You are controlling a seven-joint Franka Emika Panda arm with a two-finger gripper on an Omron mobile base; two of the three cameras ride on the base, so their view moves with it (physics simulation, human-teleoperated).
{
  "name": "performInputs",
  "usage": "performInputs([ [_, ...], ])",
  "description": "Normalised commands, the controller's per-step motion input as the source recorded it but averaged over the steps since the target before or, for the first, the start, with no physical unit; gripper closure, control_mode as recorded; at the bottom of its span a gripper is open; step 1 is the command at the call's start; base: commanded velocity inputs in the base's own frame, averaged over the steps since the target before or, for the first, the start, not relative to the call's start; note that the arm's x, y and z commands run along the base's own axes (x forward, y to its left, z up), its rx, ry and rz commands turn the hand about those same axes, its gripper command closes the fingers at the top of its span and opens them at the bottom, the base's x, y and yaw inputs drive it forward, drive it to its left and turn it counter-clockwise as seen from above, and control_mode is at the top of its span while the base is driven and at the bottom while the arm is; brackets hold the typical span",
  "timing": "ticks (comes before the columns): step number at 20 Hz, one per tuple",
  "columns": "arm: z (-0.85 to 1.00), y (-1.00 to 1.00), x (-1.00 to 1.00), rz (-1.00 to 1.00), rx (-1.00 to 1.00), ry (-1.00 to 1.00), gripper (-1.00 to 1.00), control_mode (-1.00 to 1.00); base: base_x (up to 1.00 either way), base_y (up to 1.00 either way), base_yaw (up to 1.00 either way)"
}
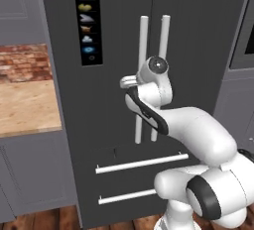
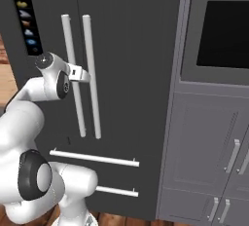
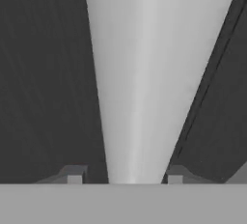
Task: Take the cakes from the fridge and place them on the empty tray on the dining counter.
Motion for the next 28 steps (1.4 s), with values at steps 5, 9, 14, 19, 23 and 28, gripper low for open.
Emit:
performInputs([
  [5,0.0,0.82,-0.09,0.01,0.0,0.0,1.0,-1.0,0.0,0.0,0.0],
  [9,0.09,0.67,-0.61,0.0,0.0,0.0,1.0,-1.0,0.0,0.0,0.0],
  [14,0.23,0.54,-0.99,0.0,0.0,0.0,1.0,-1.0,0.0,0.0,0.0],
  [19,0.28,0.58,-1.0,0.0,0.0,0.0,1.0,-1.0,0.0,0.0,0.0],
  [23,0.25,0.69,-0.96,0.0,0.0,0.0,1.0,-1.0,0.0,0.0,0.0],
  [28,0.23,0.71,-0.69,0.0,0.0,0.0,1.0,-1.0,0.0,0.0,0.0],
])
